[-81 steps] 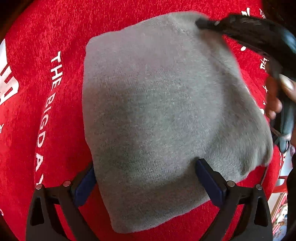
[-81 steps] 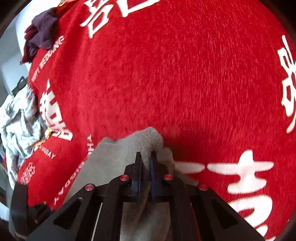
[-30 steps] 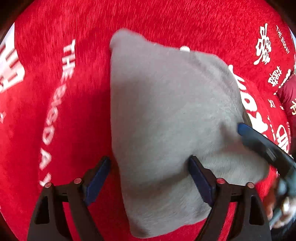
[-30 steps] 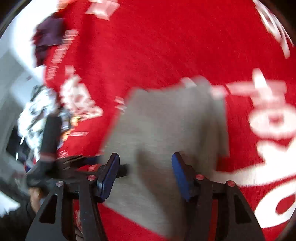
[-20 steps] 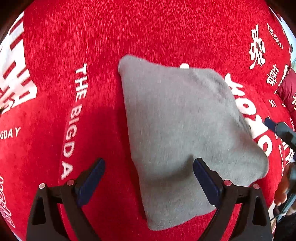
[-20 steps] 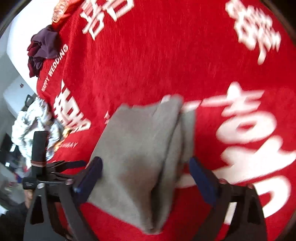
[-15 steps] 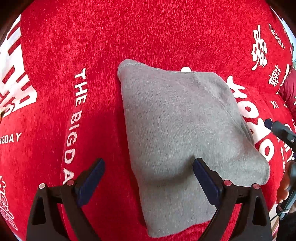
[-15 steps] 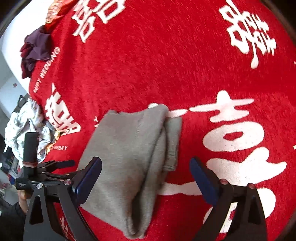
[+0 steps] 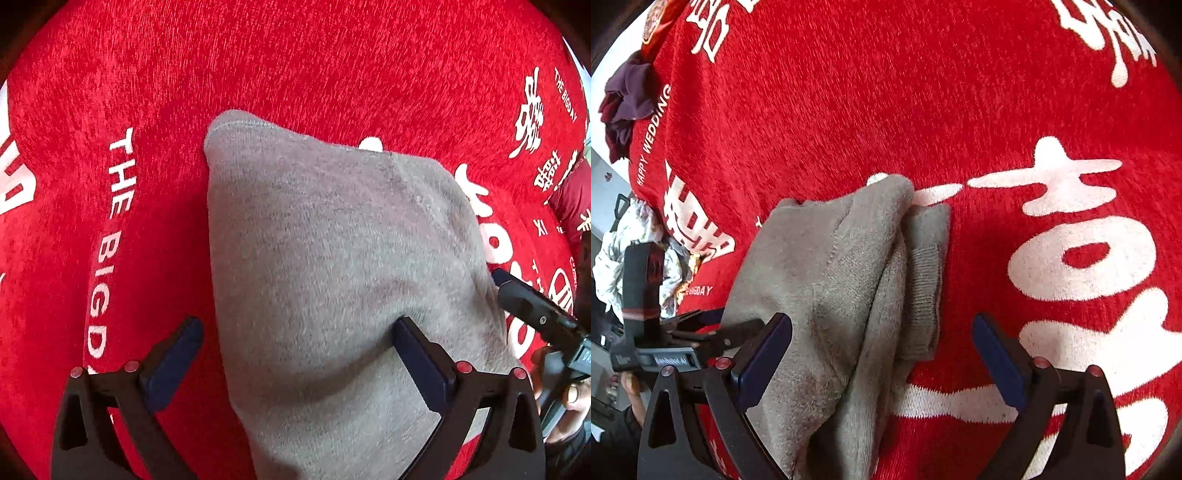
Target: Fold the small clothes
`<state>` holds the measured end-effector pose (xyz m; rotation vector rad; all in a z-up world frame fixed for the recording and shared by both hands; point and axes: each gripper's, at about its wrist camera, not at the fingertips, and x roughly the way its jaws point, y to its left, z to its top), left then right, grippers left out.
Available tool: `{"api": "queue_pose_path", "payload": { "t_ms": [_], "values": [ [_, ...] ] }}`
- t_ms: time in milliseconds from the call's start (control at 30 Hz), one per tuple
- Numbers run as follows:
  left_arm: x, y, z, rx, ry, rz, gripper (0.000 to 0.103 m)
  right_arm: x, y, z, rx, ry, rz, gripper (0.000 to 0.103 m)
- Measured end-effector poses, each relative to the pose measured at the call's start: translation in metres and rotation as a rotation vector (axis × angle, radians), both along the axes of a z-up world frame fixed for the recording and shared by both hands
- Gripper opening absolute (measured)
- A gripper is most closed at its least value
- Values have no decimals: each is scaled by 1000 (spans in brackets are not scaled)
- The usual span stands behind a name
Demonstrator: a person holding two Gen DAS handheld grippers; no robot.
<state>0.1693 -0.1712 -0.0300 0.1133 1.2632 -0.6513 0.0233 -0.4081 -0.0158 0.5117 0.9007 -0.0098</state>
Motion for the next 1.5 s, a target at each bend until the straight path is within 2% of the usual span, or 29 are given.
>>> {"api": "queue_pose_path", "payload": {
  "t_ms": [167, 367, 500, 600, 667, 700, 733, 800, 833, 933, 1000, 1100, 1133, 1333, 1500],
  "values": [
    [0, -3, -3, -7, 2, -7, 103, -1, -2, -3, 28, -7, -2, 101],
    [14, 3, -8, -95, 91, -2, 103, 16, -1, -21, 107, 24, 22, 102],
    [24, -1, -23, -137, 177, -7, 103, 30, 1, -28, 121, 6, 33, 102],
    [24, -10, -26, -139, 171, -23, 103, 45, 7, -30, 114, 8, 59, 103],
    [24, -14, -25, -135, 165, -25, 99, 52, 14, -30, 74, 15, 84, 92],
    [24, -15, -23, -138, 158, -21, 90, 53, 17, -30, 60, 24, 91, 70],
    [23, -15, -21, -136, 142, -23, 86, 53, 18, -30, 77, 18, 97, 60],
    [22, -11, -16, -147, 127, -21, 67, 49, 22, -26, 77, -5, 98, 47],
    [22, -9, -13, -151, 124, -18, 63, 49, 23, -24, 73, -11, 97, 44],
    [22, -7, -5, -151, 108, -17, 48, 48, 33, -15, 50, -31, 101, 42],
    [18, -10, 2, -129, 76, -31, 44, 49, 40, -7, 33, -41, 110, 41],
    [9, -15, 13, -100, 30, -51, 42, 47, 49, 6, 15, -55, 124, 40],
    [8, -14, 16, -101, 26, -52, 42, 45, 51, 10, -2, -90, 131, 40],
    [-9, 13, 50, -139, 12, -65, 42, 20, 69, 37, 16, -124, 138, 40],
    [-37, 43, 80, -135, -19, -76, 42, -13, 97, 60, 19, -128, 153, 40]
  ]
}}
